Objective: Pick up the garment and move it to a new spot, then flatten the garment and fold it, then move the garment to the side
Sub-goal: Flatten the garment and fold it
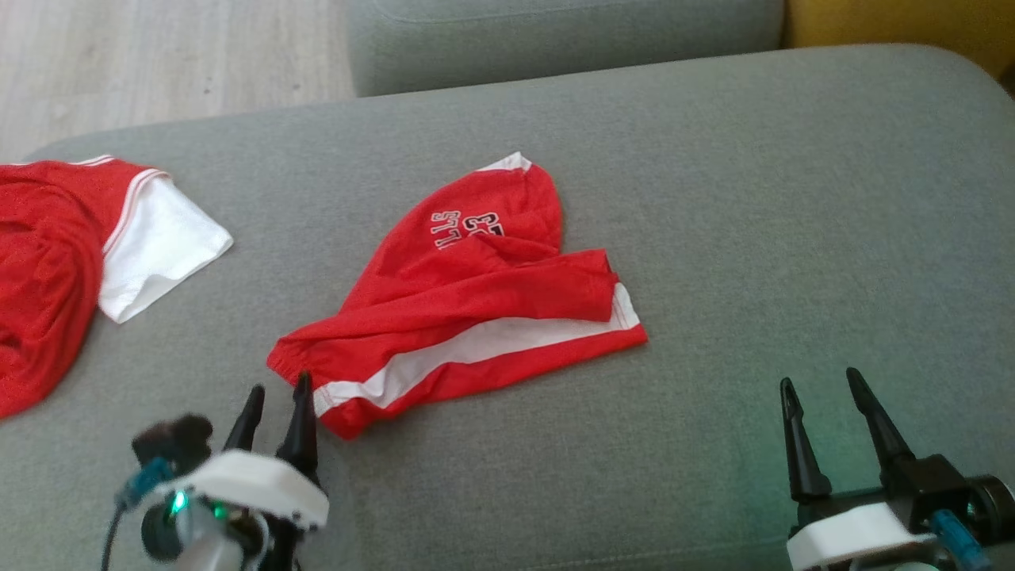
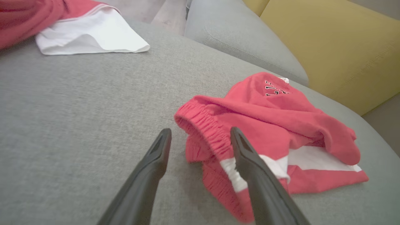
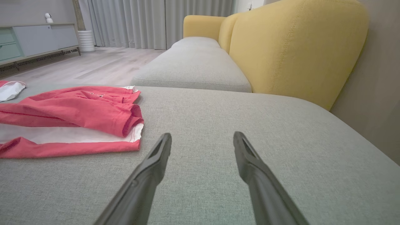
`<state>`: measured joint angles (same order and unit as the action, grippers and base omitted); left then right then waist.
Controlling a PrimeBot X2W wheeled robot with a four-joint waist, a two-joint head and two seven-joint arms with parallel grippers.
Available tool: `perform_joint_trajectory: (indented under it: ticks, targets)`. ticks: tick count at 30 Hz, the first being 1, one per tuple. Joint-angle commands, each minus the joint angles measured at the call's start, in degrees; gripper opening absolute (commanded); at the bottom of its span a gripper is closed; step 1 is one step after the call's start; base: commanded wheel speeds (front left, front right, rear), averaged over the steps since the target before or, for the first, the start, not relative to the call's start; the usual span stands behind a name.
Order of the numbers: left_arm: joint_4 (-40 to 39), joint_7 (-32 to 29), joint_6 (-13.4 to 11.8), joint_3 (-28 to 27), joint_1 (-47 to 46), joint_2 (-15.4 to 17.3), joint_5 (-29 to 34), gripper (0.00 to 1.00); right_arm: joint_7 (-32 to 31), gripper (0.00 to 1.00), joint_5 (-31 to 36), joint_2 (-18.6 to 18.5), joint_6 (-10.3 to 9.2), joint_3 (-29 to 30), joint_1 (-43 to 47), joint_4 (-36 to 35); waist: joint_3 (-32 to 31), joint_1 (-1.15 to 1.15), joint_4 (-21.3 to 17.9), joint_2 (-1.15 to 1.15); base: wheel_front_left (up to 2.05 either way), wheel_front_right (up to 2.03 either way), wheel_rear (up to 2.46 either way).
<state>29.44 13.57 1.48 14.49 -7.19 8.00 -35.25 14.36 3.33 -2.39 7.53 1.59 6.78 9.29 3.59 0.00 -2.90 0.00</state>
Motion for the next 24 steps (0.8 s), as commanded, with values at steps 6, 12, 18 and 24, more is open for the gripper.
perform_joint_trajectory:
  ticks: [6, 12, 18, 24]
  targets:
    - [-10.9, 1.3, -5.5, -0.7, 4.2, 1.0, 7.7, 1.0, 0.6, 1.0, -0.2, -0.5, -0.04, -1.7, -1.1, -2.1, -0.3, 0.0, 0.9, 0.0, 0.0, 0.0, 0.0]
    - [-15.7, -1.3, -4.0, 7.5, 3.0, -1.3, 12.6, 1.0, 0.6, 1.0, -0.2, -0.5, -0.04, -2.7, -2.0, -2.4, 1.2, 0.0, -0.2, 0.0, 0.0, 0.0, 0.0]
    - [-10.7, -7.7, -0.4, 14.8, -6.4, -3.5, 14.8, 1.0, 0.6, 1.0, -0.6, -0.5, -0.04, -4.3, -4.5, -2.5, 5.1, 0.0, -3.6, 0.0, 0.0, 0.0, 0.0]
    - [-0.3, -11.1, 1.1, 17.9, -17.2, -4.6, 15.5, 1.0, 0.6, 1.0, -2.1, -0.5, -0.04, -5.5, -7.1, -2.3, 9.3, 0.0, -7.7, 0.0, 0.0, 0.0, 0.0]
